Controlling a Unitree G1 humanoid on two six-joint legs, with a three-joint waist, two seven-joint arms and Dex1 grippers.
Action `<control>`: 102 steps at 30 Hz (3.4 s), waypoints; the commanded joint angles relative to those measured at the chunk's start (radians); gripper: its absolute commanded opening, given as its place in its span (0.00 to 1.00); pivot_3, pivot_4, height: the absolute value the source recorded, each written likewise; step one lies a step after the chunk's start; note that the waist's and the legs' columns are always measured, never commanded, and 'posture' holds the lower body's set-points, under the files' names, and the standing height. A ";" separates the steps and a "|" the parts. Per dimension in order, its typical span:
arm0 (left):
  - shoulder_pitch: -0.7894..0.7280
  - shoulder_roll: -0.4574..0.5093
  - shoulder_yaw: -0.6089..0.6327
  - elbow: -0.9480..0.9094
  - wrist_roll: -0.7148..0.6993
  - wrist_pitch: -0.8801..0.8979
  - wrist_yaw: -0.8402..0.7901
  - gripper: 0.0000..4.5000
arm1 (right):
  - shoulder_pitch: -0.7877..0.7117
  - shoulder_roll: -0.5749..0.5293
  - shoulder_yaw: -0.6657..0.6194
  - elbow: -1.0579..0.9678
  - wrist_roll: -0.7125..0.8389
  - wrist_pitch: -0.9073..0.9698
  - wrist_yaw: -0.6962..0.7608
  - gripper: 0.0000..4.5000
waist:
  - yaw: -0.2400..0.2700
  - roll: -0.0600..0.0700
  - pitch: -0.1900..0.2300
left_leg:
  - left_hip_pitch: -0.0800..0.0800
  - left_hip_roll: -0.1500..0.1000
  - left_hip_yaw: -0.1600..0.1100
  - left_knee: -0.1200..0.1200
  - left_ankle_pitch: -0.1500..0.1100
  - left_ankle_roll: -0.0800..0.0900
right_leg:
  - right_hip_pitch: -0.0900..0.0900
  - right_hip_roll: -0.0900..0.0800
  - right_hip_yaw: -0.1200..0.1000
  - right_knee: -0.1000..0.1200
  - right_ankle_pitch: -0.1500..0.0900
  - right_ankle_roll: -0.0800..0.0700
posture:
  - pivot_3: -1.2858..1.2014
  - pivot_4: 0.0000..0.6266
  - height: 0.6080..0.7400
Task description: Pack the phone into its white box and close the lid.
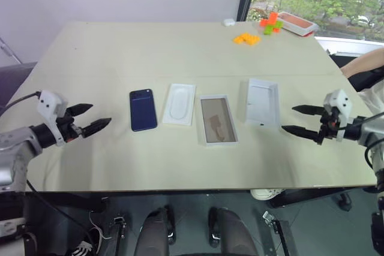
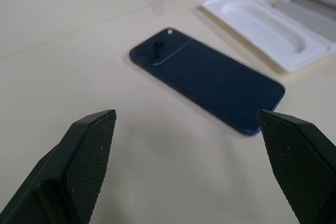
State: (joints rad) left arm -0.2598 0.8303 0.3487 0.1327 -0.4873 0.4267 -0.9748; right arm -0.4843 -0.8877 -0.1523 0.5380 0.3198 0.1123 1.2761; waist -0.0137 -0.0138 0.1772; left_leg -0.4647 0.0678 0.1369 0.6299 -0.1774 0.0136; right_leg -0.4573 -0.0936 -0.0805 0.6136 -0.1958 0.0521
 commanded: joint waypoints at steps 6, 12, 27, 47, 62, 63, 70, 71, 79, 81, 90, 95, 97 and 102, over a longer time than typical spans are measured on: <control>-0.111 -0.030 0.016 -0.081 -0.073 0.148 0.133 1.00 | -0.066 0.064 0.012 -0.211 0.037 0.119 -0.085 0.99 | 0.000 0.000 0.000 | -0.001 0.000 0.000 0.000 0.000 0.000 | 0.003 0.002 0.000 0.001 0.000 0.000 | 0.52 0.24 1.00; -0.242 -0.125 -0.102 -0.054 -0.002 0.175 0.243 1.00 | -0.095 0.151 0.073 -0.339 0.001 0.075 -0.135 0.99 | 0.004 0.000 0.000 | 0.001 -0.001 -0.001 0.002 0.000 0.000 | 0.008 0.005 -0.001 0.001 0.000 0.000 | 0.52 0.24 1.00; -0.569 -0.491 -0.263 0.310 0.093 0.368 0.455 1.00 | -0.050 0.201 0.125 -0.380 -0.025 0.019 -0.161 0.99 | 0.001 -0.001 0.000 | 0.002 -0.001 -0.003 0.009 0.002 0.002 | 0.014 0.007 -0.002 0.004 -0.001 0.003 | 0.52 0.24 1.00; -0.734 -0.615 -0.088 0.549 0.026 0.619 0.614 1.00 | -0.036 0.208 0.126 -0.405 -0.025 0.016 -0.200 0.99 | 0.002 -0.002 0.001 | 0.002 0.000 -0.006 0.015 0.000 0.001 | 0.015 0.006 -0.003 0.007 -0.001 0.003 | 0.52 0.24 1.00; -0.735 -0.628 -0.068 0.578 0.018 0.653 0.602 0.01 | -0.053 0.206 0.130 -0.409 -0.028 0.014 -0.205 1.00 | 0.001 -0.002 0.001 | 0.002 -0.001 -0.006 0.015 0.000 0.001 | 0.015 0.006 -0.004 0.006 -0.001 0.003 | 0.52 0.24 1.00; -0.732 -0.626 -0.065 0.568 0.013 0.652 0.596 0.01 | -0.052 0.207 0.130 -0.410 -0.029 0.013 -0.206 1.00 | 0.001 -0.002 0.001 | 0.002 -0.001 -0.006 0.015 0.000 0.001 | 0.015 0.006 -0.004 0.006 -0.001 0.003 | 0.52 0.24 1.00; -0.704 -0.591 -0.008 0.481 -0.041 0.695 0.591 0.01 | -0.040 0.205 0.128 -0.426 -0.024 0.022 -0.210 1.00 | 0.000 -0.002 0.001 | 0.002 -0.001 -0.006 0.014 0.000 0.001 | 0.014 0.006 -0.004 0.006 -0.001 0.003 | 0.52 0.24 1.00; -0.703 -0.585 0.015 0.467 -0.053 0.701 0.603 0.01 | -0.037 0.206 0.127 -0.430 -0.016 0.035 -0.210 1.00 | -0.001 -0.002 0.001 | 0.001 0.000 -0.006 0.013 0.000 0.001 | 0.014 0.006 -0.004 0.006 -0.001 0.003 | 0.52 0.24 1.00; -0.671 -0.571 0.145 0.309 -0.129 0.821 0.710 0.01 | -0.012 0.187 0.193 -0.591 0.064 0.346 -0.182 1.00 | 0.000 -0.002 0.002 | 0.001 0.000 -0.007 0.013 0.000 0.001 | 0.014 0.005 -0.004 0.006 -0.001 0.003 | 0.52 0.24 1.00; -0.663 -0.570 0.169 0.280 -0.142 0.844 0.730 0.01 | -0.006 0.172 0.208 -0.650 0.075 0.377 -0.162 1.00 | 0.002 -0.002 0.002 | 0.001 0.000 -0.007 0.013 0.000 0.001 | 0.014 0.005 -0.004 0.006 -0.001 0.003 | 0.52 0.24 1.00; -0.665 -0.552 0.211 0.232 -0.155 0.836 0.781 0.01 | 0.020 0.129 0.422 -0.700 -0.118 0.295 -0.142 1.00 | 0.003 -0.003 0.002 | 0.001 0.000 -0.007 0.012 -0.001 0.001 | 0.013 0.005 -0.004 0.002 -0.001 0.002 | 0.52 0.24 1.00; -0.656 -0.549 0.206 0.222 -0.154 0.835 0.788 0.00 | 0.010 0.165 0.434 -0.652 -0.132 0.309 -0.162 0.94 | 0.002 -0.004 0.002 | 0.000 -0.001 -0.006 0.007 0.000 0.001 | 0.012 0.004 -0.004 0.000 -0.001 0.002 | 0.52 0.24 1.00; -0.655 -0.552 0.208 0.218 -0.156 0.835 0.791 0.00 | 0.008 0.167 0.439 -0.641 -0.143 0.303 -0.157 0.83 | 0.003 -0.004 0.003 | 0.000 -0.001 -0.005 0.007 0.000 0.001 | 0.012 0.004 -0.004 0.000 -0.001 0.003 | 0.52 0.24 1.00; -0.657 -0.562 0.203 0.213 -0.160 0.833 0.795 0.00 | 0.001 0.174 0.455 -0.613 -0.179 0.268 -0.151 0.23 | 0.002 -0.005 0.003 | 0.001 -0.001 -0.005 0.006 0.000 0.001 | 0.012 0.005 -0.004 0.000 -0.001 0.003 | 0.52 0.24 1.00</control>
State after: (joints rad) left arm -0.9014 0.2670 0.5519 0.3800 -0.6224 1.2721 -0.1763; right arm -0.4625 -0.7207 0.3060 -0.0702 0.1491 0.4056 1.1236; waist -0.0113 -0.0186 0.1802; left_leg -0.4637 0.0664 0.1318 0.6356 -0.1776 0.0143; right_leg -0.4450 -0.0886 -0.0846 0.6137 -0.1971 0.0553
